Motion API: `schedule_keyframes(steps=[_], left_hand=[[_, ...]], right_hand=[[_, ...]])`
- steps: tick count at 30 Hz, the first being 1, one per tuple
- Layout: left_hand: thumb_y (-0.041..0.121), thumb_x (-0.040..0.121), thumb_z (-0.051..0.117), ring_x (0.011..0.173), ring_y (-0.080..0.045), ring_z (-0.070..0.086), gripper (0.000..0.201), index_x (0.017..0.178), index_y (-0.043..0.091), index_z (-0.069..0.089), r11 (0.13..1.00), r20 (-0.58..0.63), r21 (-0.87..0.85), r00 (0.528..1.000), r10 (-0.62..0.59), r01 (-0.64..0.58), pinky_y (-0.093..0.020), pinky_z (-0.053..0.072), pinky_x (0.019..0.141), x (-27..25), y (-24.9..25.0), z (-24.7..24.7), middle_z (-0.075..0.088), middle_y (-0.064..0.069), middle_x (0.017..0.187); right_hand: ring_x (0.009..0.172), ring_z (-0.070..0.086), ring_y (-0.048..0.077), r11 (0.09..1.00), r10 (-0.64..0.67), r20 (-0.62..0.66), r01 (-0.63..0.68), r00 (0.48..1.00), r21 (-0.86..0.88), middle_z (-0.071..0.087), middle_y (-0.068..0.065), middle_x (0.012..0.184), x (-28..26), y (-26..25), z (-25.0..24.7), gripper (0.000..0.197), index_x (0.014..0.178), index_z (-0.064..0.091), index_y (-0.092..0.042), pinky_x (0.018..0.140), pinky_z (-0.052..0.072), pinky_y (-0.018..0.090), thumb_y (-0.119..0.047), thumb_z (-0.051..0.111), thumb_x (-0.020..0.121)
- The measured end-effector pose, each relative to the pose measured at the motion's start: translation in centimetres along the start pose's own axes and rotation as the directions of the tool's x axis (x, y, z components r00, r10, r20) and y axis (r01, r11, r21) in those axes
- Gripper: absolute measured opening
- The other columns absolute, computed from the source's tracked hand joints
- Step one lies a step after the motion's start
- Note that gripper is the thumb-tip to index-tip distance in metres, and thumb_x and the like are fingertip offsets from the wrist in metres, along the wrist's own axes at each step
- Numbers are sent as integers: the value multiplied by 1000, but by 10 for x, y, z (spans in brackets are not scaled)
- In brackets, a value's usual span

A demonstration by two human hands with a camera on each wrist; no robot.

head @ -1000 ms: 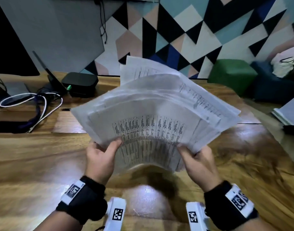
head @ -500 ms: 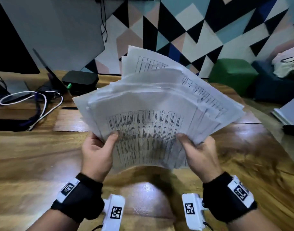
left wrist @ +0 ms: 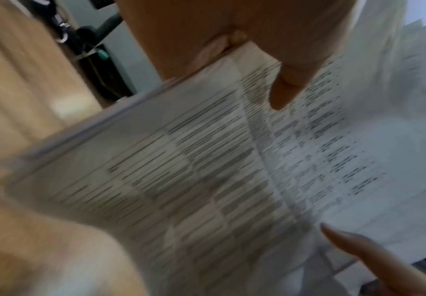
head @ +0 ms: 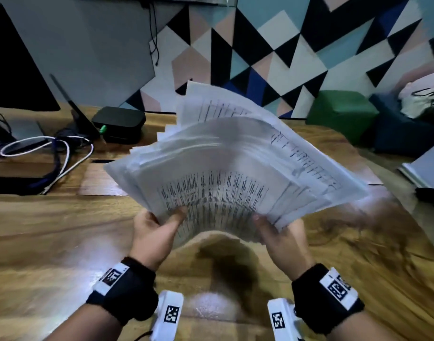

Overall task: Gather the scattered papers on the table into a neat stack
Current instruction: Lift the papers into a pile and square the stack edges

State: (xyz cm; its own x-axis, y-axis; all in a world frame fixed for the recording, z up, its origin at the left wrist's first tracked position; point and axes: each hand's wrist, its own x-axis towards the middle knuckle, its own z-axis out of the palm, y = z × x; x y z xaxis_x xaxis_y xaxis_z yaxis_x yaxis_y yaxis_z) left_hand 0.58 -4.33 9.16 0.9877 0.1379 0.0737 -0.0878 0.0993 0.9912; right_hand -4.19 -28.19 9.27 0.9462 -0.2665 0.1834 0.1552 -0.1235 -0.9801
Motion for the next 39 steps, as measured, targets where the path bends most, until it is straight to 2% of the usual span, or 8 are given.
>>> schedule_keyframes(steps=[9, 13, 16, 21, 26, 29, 34, 39], left_hand=[[-12, 74, 70, 63, 1, 63, 23, 96, -9, 64, 1000, -91, 20, 996, 5, -3, -22, 54, 67, -3, -11, 5, 71, 8, 68], [-1, 69, 74, 63, 5, 64, 23, 86, 8, 61, 994, -168, -75, 984, 64, -77, -20, 54, 66, 4, 10, -1, 73, 8, 69], [-19, 78, 62, 71, 5, 66, 36, 92, 13, 55, 990, -105, -79, 989, 107, -116, -11, 54, 66, 6, 13, -15, 74, 11, 76], [7, 61, 68, 60, 7, 64, 22, 82, 11, 60, 999, -77, -5, 996, -41, 41, -11, 51, 56, -7, -10, -7, 73, 6, 67], [-18, 83, 60, 58, 10, 63, 32, 81, 15, 57, 999, -128, -38, 992, 14, -19, -7, 50, 57, 4, 5, 10, 71, 21, 60], [-21, 82, 57, 63, 8, 65, 33, 87, 12, 55, 993, -108, -57, 990, 95, -102, -8, 50, 58, 9, 25, 1, 72, 7, 68], [-30, 77, 53, 76, 8, 67, 52, 100, 16, 55, 995, -48, 2, 993, 105, -105, -8, 52, 70, -3, 11, 0, 76, 14, 81], [-21, 80, 61, 74, -4, 63, 39, 89, 18, 61, 993, -96, 37, 989, 114, -111, -9, 52, 63, 1, 9, 16, 67, 2, 81]], right_hand=[[75, 63, -17, 998, 69, -166, -67, 984, 20, 71, -29, 71, 8, -3, 22, 27, 83, 68, -8, 77, 47, 8, 17, 58, 81], [77, 64, -16, 993, -58, -144, 71, 988, 89, 72, -30, 74, 14, -34, 15, 41, 84, 68, -22, 73, 47, 3, 18, 60, 82], [80, 69, -8, 987, -113, -75, 121, 991, 109, 75, -22, 80, 15, -37, -2, 31, 92, 69, -11, 73, 50, 8, 17, 65, 80], [73, 69, -2, 999, 1, -99, 5, 995, 54, 76, -14, 77, 8, -7, 12, 25, 91, 68, -2, 70, 52, 12, 20, 64, 79], [61, 60, -9, 996, -68, -177, 78, 982, 47, 68, -21, 63, 21, -27, 26, 26, 77, 68, -2, 60, 46, 4, 20, 56, 81], [71, 66, -10, 985, -140, -165, 154, 976, 75, 72, -24, 70, 28, -50, 8, 37, 80, 69, -19, 68, 49, 7, 17, 63, 80], [88, 71, 4, 992, -93, -117, 102, 989, 71, 77, -5, 88, 23, -32, 7, 28, 102, 68, 2, 80, 54, 19, 4, 71, 75], [80, 65, -8, 997, -80, -152, 82, 985, 8, 73, -21, 79, 27, -34, 26, 40, 81, 71, -19, 77, 49, 11, 18, 56, 81]])
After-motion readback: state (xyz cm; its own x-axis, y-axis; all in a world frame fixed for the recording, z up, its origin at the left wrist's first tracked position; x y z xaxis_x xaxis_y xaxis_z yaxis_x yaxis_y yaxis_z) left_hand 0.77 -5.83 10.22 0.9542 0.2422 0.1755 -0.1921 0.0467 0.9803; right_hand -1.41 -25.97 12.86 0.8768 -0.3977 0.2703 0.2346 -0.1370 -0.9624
